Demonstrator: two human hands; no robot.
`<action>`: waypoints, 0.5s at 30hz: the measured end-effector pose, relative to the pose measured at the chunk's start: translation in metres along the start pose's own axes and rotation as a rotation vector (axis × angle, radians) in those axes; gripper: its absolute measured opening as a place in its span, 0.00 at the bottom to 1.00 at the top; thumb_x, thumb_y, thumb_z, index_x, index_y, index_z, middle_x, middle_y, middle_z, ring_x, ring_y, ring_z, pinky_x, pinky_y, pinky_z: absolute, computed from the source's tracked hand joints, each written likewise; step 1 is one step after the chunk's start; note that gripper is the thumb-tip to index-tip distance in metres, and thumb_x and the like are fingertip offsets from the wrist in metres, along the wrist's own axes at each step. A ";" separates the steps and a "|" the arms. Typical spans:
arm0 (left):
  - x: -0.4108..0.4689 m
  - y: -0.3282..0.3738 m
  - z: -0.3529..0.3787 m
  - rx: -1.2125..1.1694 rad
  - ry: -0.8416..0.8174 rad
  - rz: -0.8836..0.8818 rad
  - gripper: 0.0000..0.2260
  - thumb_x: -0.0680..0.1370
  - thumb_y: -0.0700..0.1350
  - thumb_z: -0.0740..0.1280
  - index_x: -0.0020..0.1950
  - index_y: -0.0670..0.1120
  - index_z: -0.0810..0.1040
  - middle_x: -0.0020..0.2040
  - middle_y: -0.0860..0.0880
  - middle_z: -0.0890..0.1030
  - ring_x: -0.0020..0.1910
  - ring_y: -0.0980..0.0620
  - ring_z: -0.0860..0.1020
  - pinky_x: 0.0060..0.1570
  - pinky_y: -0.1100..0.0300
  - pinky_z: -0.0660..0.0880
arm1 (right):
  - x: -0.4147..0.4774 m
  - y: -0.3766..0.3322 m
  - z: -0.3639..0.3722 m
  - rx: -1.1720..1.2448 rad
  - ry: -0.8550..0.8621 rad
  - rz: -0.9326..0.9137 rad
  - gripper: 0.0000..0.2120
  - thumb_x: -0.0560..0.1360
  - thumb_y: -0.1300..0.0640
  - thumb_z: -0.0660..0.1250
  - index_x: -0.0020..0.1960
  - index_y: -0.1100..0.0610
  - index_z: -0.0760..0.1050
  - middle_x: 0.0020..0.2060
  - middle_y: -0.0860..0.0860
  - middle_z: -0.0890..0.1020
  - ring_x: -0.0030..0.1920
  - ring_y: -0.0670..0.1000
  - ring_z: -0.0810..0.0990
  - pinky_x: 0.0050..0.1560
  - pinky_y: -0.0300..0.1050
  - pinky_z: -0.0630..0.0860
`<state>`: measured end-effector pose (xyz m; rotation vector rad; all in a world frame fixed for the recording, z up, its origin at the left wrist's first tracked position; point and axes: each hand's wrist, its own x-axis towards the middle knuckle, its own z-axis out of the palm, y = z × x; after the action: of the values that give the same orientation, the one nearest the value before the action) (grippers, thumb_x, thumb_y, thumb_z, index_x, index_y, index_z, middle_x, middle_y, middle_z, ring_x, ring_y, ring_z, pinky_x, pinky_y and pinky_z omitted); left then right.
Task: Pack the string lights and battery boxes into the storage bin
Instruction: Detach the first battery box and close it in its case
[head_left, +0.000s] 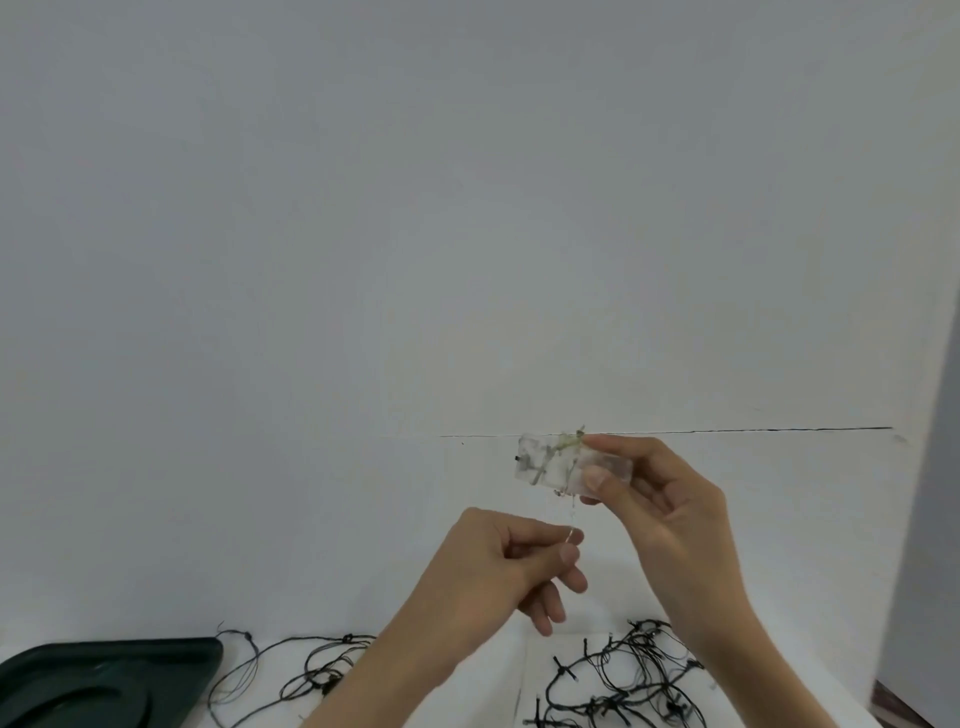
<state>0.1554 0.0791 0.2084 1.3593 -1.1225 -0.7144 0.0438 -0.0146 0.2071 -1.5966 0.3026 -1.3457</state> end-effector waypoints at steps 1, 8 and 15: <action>-0.001 0.001 0.000 0.101 0.026 0.034 0.05 0.77 0.38 0.67 0.49 0.42 0.82 0.33 0.49 0.82 0.24 0.54 0.75 0.26 0.64 0.73 | -0.001 0.002 0.001 -0.034 0.006 -0.018 0.11 0.73 0.67 0.68 0.46 0.52 0.81 0.41 0.51 0.85 0.43 0.47 0.83 0.43 0.33 0.78; -0.006 0.000 -0.005 1.249 0.263 0.636 0.11 0.73 0.49 0.57 0.37 0.52 0.78 0.30 0.57 0.76 0.31 0.56 0.75 0.23 0.64 0.70 | 0.003 0.002 0.001 -0.111 -0.008 0.027 0.11 0.72 0.68 0.69 0.45 0.53 0.81 0.39 0.49 0.85 0.36 0.49 0.83 0.38 0.32 0.76; 0.008 0.006 -0.015 1.043 0.133 0.833 0.08 0.77 0.45 0.59 0.46 0.47 0.78 0.42 0.53 0.79 0.42 0.56 0.73 0.42 0.60 0.71 | 0.000 -0.007 -0.008 -0.059 -0.126 0.142 0.09 0.72 0.68 0.68 0.47 0.56 0.81 0.40 0.53 0.86 0.37 0.52 0.84 0.39 0.34 0.77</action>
<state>0.1712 0.0784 0.2179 1.4967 -1.8720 0.6642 0.0348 -0.0154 0.2119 -1.6685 0.3740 -1.1321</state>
